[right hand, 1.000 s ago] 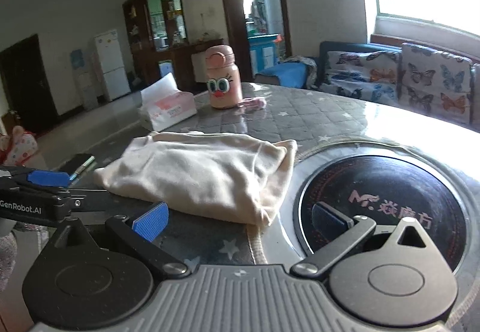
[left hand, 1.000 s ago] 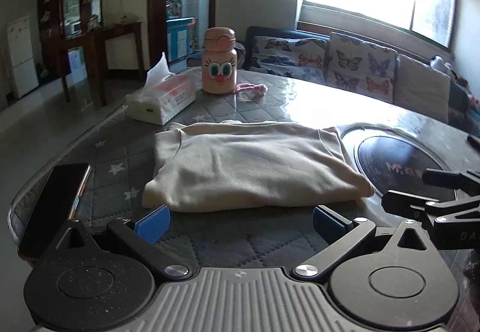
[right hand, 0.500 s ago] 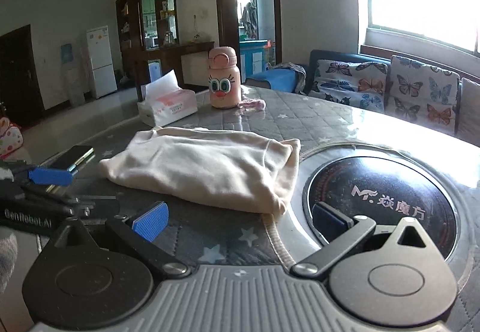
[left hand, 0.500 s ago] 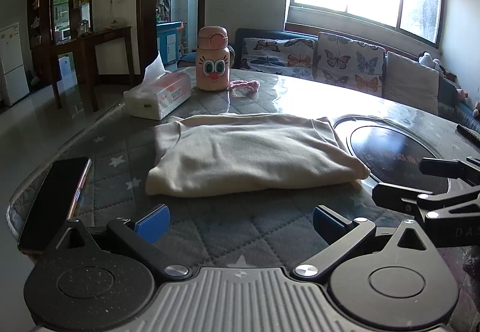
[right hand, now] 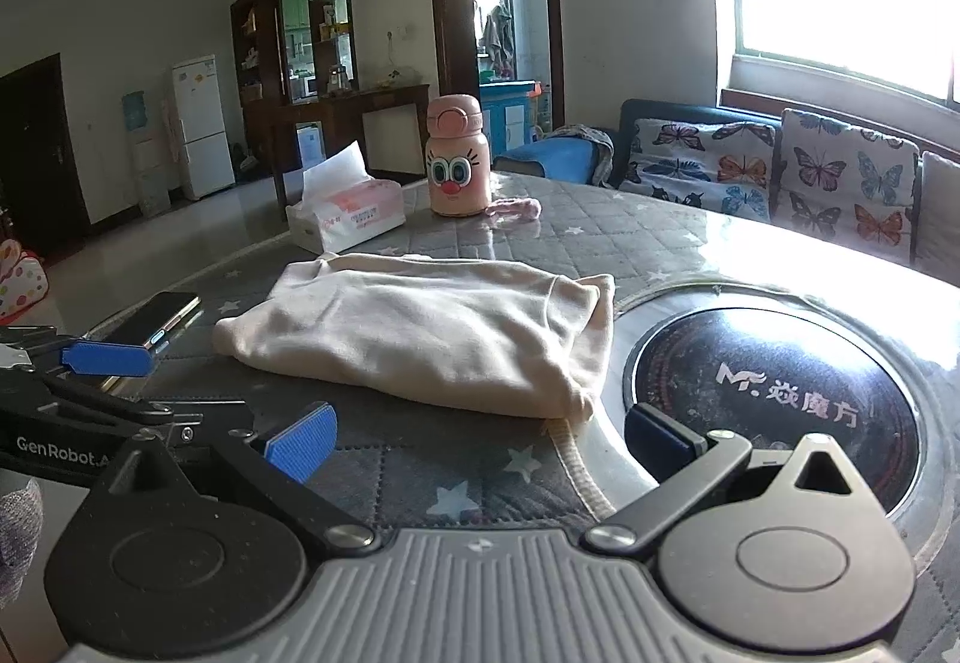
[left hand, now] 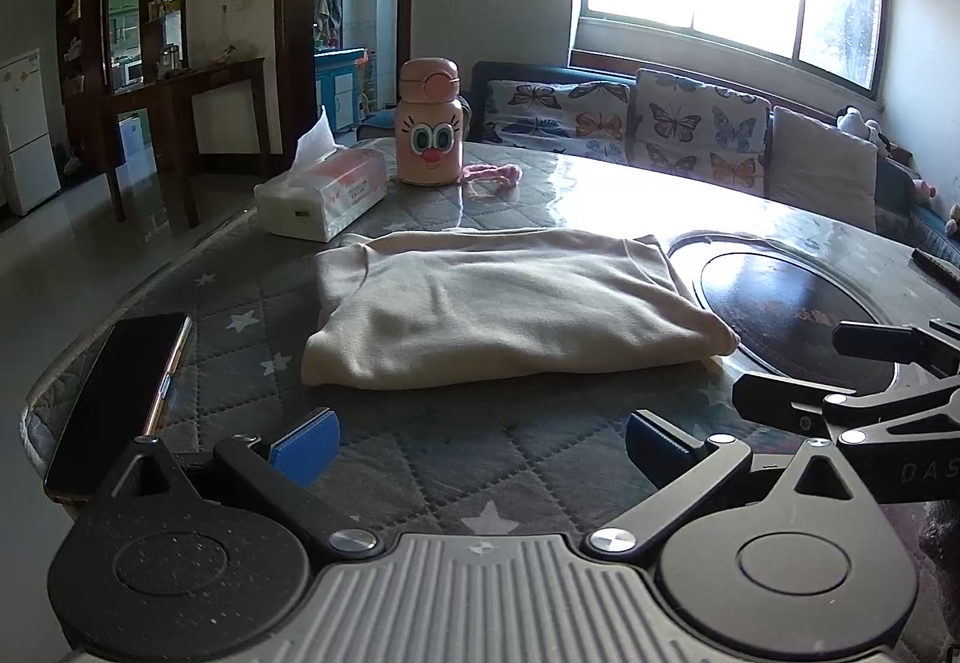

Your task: Fold clothes

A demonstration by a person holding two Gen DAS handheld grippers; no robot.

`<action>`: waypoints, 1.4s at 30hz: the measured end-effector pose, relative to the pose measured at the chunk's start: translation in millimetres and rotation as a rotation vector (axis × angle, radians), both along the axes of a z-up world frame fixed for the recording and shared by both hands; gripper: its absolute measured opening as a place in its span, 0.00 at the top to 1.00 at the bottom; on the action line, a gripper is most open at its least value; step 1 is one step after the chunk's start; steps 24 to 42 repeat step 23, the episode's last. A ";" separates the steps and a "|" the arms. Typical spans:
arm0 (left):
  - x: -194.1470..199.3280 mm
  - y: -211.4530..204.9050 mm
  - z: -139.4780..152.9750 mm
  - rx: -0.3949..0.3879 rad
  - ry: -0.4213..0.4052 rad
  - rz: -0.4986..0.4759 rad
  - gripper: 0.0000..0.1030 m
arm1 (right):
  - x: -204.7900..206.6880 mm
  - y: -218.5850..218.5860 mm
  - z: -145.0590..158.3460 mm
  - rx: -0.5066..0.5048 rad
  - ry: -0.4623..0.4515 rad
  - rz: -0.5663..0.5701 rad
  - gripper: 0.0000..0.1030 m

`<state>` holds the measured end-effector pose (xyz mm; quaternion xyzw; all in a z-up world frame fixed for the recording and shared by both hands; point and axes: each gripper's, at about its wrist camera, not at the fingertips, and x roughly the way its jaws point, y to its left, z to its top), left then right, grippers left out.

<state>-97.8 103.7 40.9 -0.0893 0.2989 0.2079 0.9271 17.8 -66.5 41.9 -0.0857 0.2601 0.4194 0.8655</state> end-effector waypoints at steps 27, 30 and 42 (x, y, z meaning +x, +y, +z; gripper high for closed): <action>15.4 22.1 -24.7 -0.024 0.059 0.058 0.00 | 16.3 23.9 -25.1 -0.034 0.071 0.039 0.00; 15.4 22.1 -24.7 -0.024 0.059 0.058 0.00 | 16.3 23.9 -25.1 -0.034 0.071 0.039 0.00; 15.4 22.1 -24.7 -0.024 0.059 0.058 0.00 | 16.3 23.9 -25.1 -0.034 0.071 0.039 0.00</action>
